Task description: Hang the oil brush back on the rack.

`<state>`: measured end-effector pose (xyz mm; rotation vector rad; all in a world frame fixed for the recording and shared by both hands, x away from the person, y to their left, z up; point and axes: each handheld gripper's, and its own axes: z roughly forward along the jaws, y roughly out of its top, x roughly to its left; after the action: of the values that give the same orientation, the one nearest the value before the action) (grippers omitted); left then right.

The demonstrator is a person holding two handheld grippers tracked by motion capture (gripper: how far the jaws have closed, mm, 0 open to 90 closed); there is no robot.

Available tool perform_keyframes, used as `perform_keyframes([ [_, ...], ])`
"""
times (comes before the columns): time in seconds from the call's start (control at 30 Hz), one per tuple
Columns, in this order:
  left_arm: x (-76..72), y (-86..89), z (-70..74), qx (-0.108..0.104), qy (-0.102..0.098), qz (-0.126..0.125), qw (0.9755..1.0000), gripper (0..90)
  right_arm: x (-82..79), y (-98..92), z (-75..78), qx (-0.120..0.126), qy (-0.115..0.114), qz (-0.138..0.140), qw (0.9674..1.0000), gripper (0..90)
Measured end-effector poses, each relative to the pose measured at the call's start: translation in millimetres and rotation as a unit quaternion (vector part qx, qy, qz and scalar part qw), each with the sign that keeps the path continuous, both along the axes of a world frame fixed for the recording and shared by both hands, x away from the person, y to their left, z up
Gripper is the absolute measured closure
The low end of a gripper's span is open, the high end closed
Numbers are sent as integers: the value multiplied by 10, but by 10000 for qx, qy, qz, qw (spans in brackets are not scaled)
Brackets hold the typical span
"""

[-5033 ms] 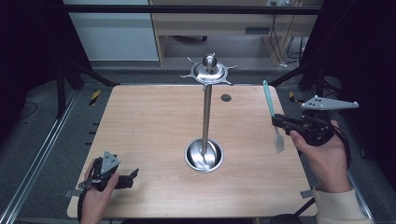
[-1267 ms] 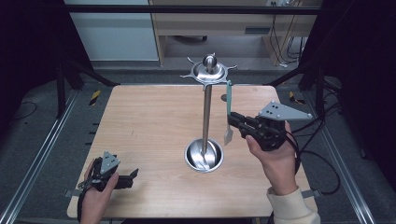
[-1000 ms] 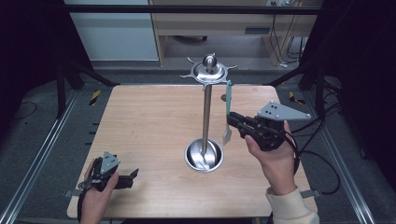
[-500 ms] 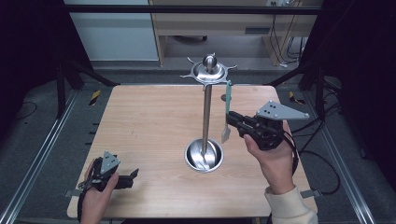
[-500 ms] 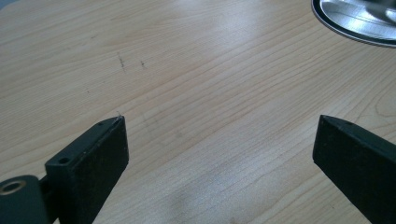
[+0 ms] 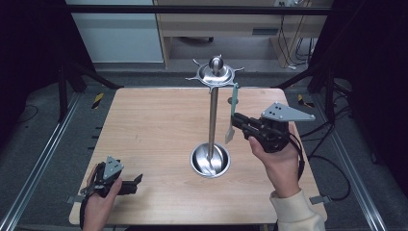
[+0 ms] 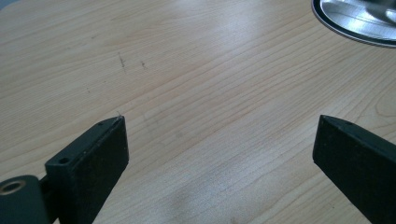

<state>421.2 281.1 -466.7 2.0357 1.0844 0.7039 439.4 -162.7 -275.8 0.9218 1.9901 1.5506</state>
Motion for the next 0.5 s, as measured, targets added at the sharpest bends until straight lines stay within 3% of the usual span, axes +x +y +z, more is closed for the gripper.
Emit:
perform_keyframes([
  [0.5, 0, 2, 2, -15, -5, -1, 10000, 32, 14, 1, 10, -18, 22, 25, 10000, 795],
])
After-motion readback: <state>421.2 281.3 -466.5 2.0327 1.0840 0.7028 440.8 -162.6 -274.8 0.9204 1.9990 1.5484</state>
